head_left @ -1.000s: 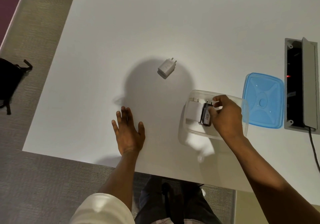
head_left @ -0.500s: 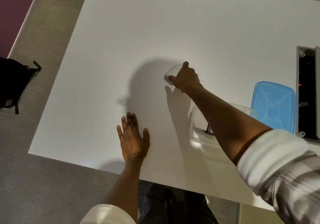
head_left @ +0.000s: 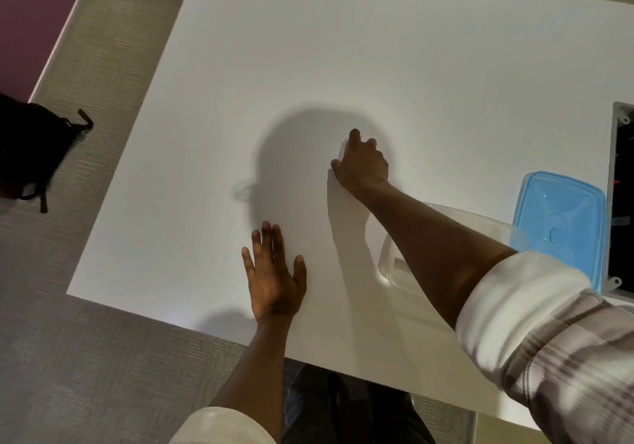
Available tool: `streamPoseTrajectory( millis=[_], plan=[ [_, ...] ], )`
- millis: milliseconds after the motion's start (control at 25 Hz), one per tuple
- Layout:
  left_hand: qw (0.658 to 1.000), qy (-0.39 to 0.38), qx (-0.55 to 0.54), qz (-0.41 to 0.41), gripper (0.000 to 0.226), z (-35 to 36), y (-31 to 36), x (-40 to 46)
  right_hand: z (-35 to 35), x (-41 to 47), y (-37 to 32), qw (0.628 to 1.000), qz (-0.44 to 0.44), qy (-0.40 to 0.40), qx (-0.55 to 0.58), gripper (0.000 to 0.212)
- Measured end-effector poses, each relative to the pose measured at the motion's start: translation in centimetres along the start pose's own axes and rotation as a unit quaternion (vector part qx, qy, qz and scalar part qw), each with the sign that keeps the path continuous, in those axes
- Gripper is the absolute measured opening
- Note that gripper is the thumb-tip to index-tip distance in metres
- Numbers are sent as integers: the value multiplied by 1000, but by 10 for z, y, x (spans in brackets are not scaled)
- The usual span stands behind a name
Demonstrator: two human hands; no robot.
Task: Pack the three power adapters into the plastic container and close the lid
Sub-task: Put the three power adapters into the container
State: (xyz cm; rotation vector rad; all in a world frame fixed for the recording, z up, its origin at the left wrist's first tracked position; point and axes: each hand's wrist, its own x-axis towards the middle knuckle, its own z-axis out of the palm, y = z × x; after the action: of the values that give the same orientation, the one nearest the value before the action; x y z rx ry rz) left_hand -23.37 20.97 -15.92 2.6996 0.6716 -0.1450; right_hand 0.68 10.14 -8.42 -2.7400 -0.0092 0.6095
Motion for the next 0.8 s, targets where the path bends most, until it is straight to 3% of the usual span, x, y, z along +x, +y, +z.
streamPoseTrajectory(
  millis=[400, 800],
  plan=[
    [1000, 12, -3, -8, 74, 5, -1, 1, 32, -64, 2, 995, -88, 24, -36, 45],
    [1000, -1, 10, -4, 73, 3, 0, 1, 68, -133, 29, 994, -104, -5, -16, 60]
  ],
)
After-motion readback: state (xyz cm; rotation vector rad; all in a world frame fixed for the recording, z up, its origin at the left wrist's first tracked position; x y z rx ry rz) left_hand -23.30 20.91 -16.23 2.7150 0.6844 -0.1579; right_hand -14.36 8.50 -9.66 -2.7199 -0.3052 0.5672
